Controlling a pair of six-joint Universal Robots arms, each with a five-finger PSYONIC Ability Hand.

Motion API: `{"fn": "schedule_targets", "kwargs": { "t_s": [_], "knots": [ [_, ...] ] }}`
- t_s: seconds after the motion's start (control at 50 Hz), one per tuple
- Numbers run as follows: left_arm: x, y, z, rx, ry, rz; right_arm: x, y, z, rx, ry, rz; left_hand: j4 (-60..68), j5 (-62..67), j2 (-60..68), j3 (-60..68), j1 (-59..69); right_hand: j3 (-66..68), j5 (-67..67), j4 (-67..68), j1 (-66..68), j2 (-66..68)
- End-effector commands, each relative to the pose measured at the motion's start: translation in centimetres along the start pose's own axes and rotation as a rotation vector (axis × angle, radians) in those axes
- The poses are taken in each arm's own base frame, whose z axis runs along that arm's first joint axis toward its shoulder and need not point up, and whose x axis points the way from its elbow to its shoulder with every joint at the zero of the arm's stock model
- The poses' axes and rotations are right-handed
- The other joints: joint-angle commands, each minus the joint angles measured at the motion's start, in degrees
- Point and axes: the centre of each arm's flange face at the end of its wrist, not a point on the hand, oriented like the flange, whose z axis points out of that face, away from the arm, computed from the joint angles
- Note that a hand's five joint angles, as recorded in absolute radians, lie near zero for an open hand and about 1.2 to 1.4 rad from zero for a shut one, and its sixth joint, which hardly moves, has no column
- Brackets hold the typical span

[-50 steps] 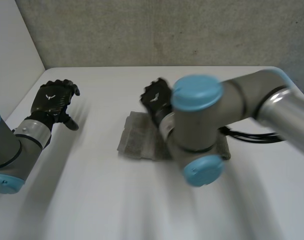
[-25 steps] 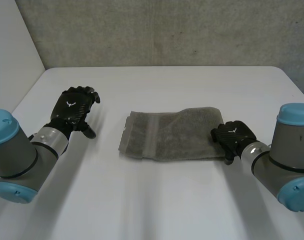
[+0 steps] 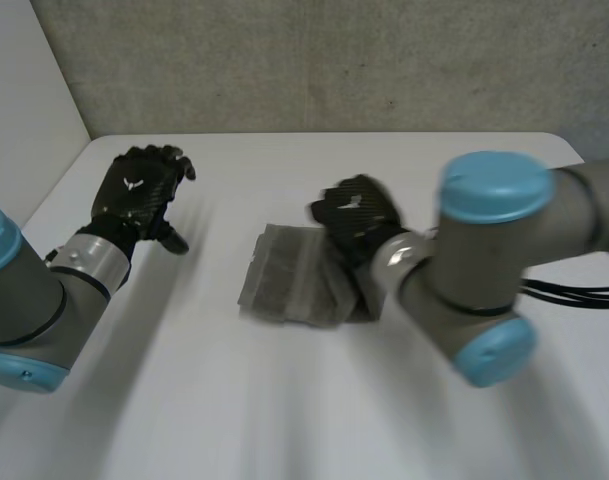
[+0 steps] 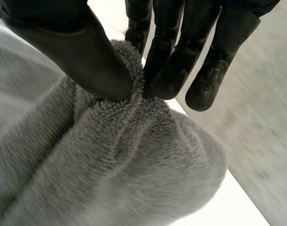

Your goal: Fold the towel.

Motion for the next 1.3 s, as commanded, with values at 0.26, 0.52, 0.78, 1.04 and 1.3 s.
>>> {"fn": "schedule_targets", "kwargs": {
  "t_s": [0.26,0.52,0.78,1.04,1.3],
  "knots": [
    [-0.1,-2.0,0.8,0.064,-0.017,-0.121,-11.2,0.8,2.8,-0.096,-0.150,-0.074,-4.3,-1.6,-3.3,-3.9,-3.8,-65.0,-64.3,-65.3,-61.5,-63.7],
    [3.6,-0.7,1.4,0.037,0.074,-0.142,-2.1,0.0,-1.0,-0.161,-0.016,0.114,-4.1,-1.4,-3.1,-3.7,-3.6,-66.4,-65.7,-66.7,-62.9,-65.1],
    [8.7,3.4,0.4,-0.072,0.205,-0.152,2.2,4.7,-1.7,-0.114,0.077,0.402,-4.0,-1.2,-2.9,-3.5,-3.4,-66.4,-65.7,-66.7,-62.9,-65.1],
    [9.2,7.4,1.1,-0.154,0.207,-0.155,-0.3,9.2,0.4,-0.176,-0.022,0.615,-3.8,-1.1,-2.8,-3.4,-3.3,-66.4,-65.7,-66.7,-62.9,-65.1],
    [8.7,5.2,1.0,-0.115,0.197,-0.151,1.3,7.0,-0.1,-0.121,0.008,0.604,-4.1,-1.4,-3.1,-3.7,-3.6,-66.4,-65.7,-66.7,-62.9,-65.1]
  ]
}}
